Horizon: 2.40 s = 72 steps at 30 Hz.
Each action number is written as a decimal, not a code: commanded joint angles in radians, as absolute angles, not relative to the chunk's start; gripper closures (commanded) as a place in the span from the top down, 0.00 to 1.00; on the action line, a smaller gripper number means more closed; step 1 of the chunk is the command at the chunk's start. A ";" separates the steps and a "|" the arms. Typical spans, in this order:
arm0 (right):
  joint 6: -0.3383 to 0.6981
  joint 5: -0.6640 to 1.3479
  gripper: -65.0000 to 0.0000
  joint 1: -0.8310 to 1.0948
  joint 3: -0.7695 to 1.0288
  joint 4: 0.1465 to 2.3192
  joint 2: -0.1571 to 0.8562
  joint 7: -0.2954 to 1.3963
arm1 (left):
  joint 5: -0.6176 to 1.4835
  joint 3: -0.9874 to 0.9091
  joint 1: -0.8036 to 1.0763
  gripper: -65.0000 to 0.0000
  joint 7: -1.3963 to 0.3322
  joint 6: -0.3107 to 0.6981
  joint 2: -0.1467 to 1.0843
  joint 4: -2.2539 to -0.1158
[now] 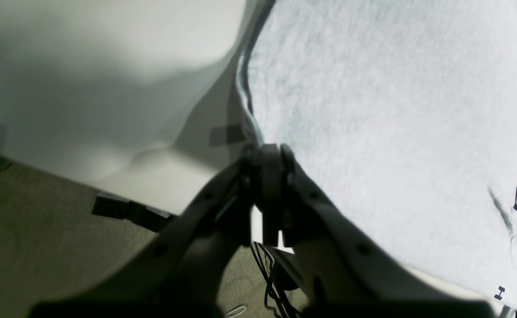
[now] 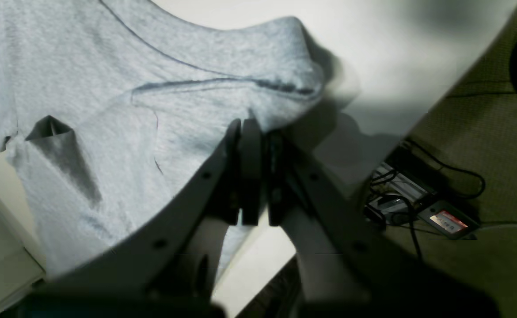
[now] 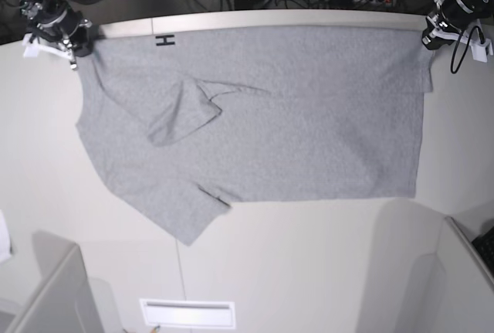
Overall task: Fold the T-shirt properly
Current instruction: 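Lay the shirt edge down and open both grippers, then move both grippers to the hem corners of the shirt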
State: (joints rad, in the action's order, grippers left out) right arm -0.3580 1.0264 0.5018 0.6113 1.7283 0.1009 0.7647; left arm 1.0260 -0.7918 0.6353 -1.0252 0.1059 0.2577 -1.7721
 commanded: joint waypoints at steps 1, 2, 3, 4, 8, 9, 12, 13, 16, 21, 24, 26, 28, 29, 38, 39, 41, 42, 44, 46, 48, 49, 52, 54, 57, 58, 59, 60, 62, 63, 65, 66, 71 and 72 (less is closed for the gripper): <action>-0.351 1.035 0.00 0.515 0.618 1.745 0.116 0.756 | 1.038 -0.805 0.650 0.00 -1.013 0.113 0.274 -1.787; -0.351 1.035 0.00 0.516 0.618 1.745 0.116 0.756 | 1.038 -0.805 0.654 0.00 -1.013 0.113 0.275 -1.788; -0.351 1.035 0.00 0.518 0.618 1.744 0.116 0.756 | 1.038 -0.805 0.657 0.00 -1.013 0.113 0.282 -1.790; -0.351 1.035 0.00 0.521 0.618 1.742 0.116 0.756 | 1.038 -0.805 0.659 0.00 -1.013 0.113 0.288 -1.790; -0.351 1.035 0.00 0.533 0.618 1.742 0.116 0.756 | 1.038 -0.805 0.659 0.00 -1.013 0.113 0.294 -1.787; -0.351 1.035 0.00 0.532 0.618 1.742 0.116 0.756 | 1.038 -0.805 0.659 0.00 -1.013 0.113 0.294 -1.787; -0.351 1.035 0.00 0.530 0.618 1.742 0.116 0.756 | 1.038 -0.805 0.659 0.00 -1.013 0.113 0.292 -1.787; -0.351 1.035 0.00 0.530 0.618 1.742 0.116 0.756 | 1.038 -0.805 0.659 0.00 -1.013 0.113 0.292 -1.787; -0.351 1.035 0.00 0.530 0.618 1.742 0.116 0.756 | 1.038 -0.805 0.659 0.00 -1.013 0.113 0.291 -1.787; -0.351 1.036 0.00 0.532 0.618 1.741 0.116 0.757 | 1.038 -0.805 0.659 0.00 -1.013 0.113 0.289 -1.784; -0.351 1.041 0.00 0.535 0.618 1.744 0.116 0.757 | 1.040 -0.805 0.659 0.00 -1.013 0.113 0.289 -1.784; -0.351 1.041 0.20 0.536 0.618 1.745 0.116 0.757 | 1.040 -0.805 0.659 0.04 -1.013 0.113 0.288 -1.784; -0.351 1.041 0.34 0.539 0.624 1.745 0.116 0.757 | 1.040 -0.805 0.661 0.29 -1.013 0.113 0.288 -1.784; -0.351 1.041 0.37 0.545 0.627 1.745 0.116 0.756 | 1.040 -0.811 0.661 0.42 -1.013 0.113 0.288 -1.784; -0.354 1.035 0.37 0.568 0.668 1.888 0.116 0.714 | 1.044 -1.015 0.636 0.95 -1.013 0.113 0.292 -1.791; -0.354 1.035 0.37 0.564 0.677 1.903 0.119 0.713 | 1.044 -1.029 0.627 0.95 -1.013 0.113 0.292 -1.793; -0.352 1.035 0.37 0.526 0.685 1.922 0.128 0.719 | 1.046 -1.046 0.610 0.95 -1.013 0.113 0.294 -1.796; -0.351 1.033 0.37 0.501 0.684 1.920 0.142 0.720 | 1.044 -1.049 0.595 0.95 -1.013 0.113 0.294 -1.811; -0.351 1.033 0.37 0.441 0.659 1.908 0.183 0.723 | 1.043 -1.046 0.562 0.94 -1.013 0.113 0.294 -1.840; -0.351 1.033 0.37 0.371 0.585 1.860 0.222 0.746 | 1.043 -1.044 0.529 0.92 -1.013 0.113 0.289 -1.873; -0.351 1.033 0.37 0.302 0.518 1.805 0.260 0.762 | 1.040 -1.043 0.484 0.82 -1.013 0.113 0.288 -1.899; -0.351 1.033 0.37 0.265 0.479 1.779 0.275 0.762 | 1.040 -1.041 0.464 0.74 -1.013 0.113 0.288 -1.906; -0.351 1.033 0.37 0.156 0.377 1.709 0.312 0.759 | 1.038 -0.986 0.407 0.45 -1.013 0.111 0.300 -1.910; -0.351 1.033 0.37 0.068 0.303 1.652 0.341 0.756 | 1.038 -0.940 0.383 0.25 -1.013 0.111 0.314 -1.910; -0.351 1.032 0.38 -0.071 0.223 1.534 0.383 0.754 | 1.038 -0.849 0.361 0.00 -1.013 0.111 0.320 -1.908; -0.349 1.024 0.38 -0.116 0.202 1.489 0.397 0.754 | 1.038 -0.828 0.352 0.00 -1.013 0.111 0.320 -1.906; -0.348 1.000 0.39 -0.170 0.174 1.440 0.407 0.754 | 1.038 -0.811 0.346 0.00 -1.013 0.111 0.320 -1.906; -0.331 0.963 0.40 -0.225 0.143 1.394 0.412 0.754 | 1.038 -0.797 0.344 0.00 -1.013 0.111 0.320 -1.905; -0.262 0.886 0.46 -0.323 0.088 1.288 0.412 0.754 | 1.038 -0.780 0.344 0.00 -1.013 0.111 0.320 -1.905; -0.211 0.845 0.49 -0.374 0.065 1.225 0.410 0.754 | 1.038 -0.780 0.343 0.00 -1.013 0.111 0.320 -1.905; -0.076 0.768 0.51 -0.479 0.035 1.058 0.404 0.754 | 1.038 -0.780 0.341 0.00 -1.013 0.111 0.320 -1.905; -0.008 0.734 0.51 -0.533 0.024 0.978 0.403 0.751 | 1.038 -0.780 0.341 0.00 -1.013 0.111 0.320 -1.905; 0.297 0.516 0.51 -0.748 -0.016 0.532 0.372 0.619 | 1.038 -0.789 0.354 0.00 -1.013 0.111 0.320 -1.891; 0.340 0.473 0.51 -0.777 -0.022 0.461 0.357 0.588 | 1.038 -0.789 0.358 0.00 -1.013 0.111 0.320 -1.885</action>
State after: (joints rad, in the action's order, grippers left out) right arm 0.3283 0.4526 -0.7448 -0.0219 0.4393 0.3550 0.5922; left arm 1.0237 -0.7818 0.3576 -1.0286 0.1055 0.3054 -1.8725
